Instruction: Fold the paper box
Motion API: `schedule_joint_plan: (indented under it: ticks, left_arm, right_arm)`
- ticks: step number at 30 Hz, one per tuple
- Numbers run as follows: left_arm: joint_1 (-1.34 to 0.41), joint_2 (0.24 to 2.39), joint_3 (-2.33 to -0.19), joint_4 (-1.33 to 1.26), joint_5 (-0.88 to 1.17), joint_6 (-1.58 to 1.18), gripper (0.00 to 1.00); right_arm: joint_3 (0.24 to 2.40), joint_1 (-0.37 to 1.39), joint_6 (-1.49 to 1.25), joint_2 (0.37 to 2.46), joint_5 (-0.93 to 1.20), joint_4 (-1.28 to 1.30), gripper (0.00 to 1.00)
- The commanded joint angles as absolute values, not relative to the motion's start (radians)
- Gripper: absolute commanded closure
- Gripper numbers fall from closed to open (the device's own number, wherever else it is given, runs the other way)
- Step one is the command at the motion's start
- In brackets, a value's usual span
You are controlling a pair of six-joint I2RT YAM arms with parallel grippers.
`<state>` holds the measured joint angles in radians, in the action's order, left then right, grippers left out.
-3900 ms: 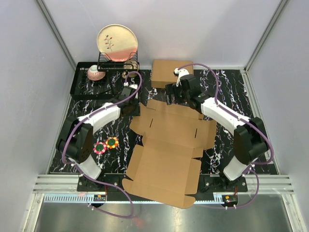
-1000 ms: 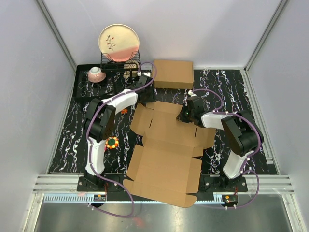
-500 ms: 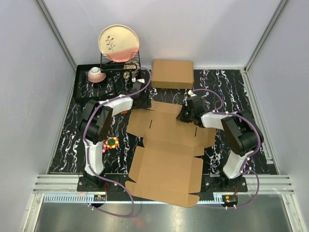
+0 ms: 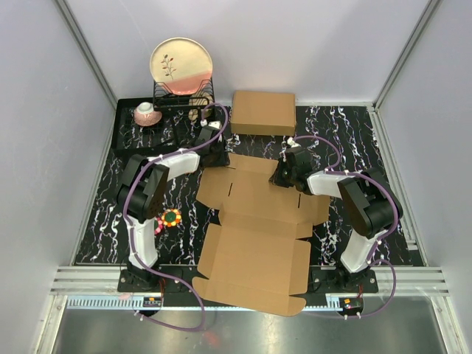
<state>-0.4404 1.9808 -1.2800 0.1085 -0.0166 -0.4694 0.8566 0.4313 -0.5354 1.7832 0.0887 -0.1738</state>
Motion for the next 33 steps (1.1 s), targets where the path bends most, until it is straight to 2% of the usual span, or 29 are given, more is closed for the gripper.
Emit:
schedule_joint_plan:
  ticks: [1,8,15,33]
  left_arm:
    - [-0.451,1.899,-1.241,0.023,0.020,-0.483,0.57]
    - [-0.486,1.872,-1.235,0.011,0.011,-0.476,0.67]
    - [-0.528,1.853,-1.256,0.011,0.003,-0.445,0.72]
    - [-0.614,2.042,-1.404,0.127,-0.110,-0.399,0.78]
  right_arm:
    - [0.835,0.436,-0.512,1.783,0.061,-0.150,1.00]
    - [0.831,0.436,-0.511,1.776,0.064,-0.150,1.00]
    - [0.824,0.434,-0.512,1.770,0.063,-0.152,1.00]
    - [0.822,0.436,-0.502,1.733,0.058,-0.129,1.00]
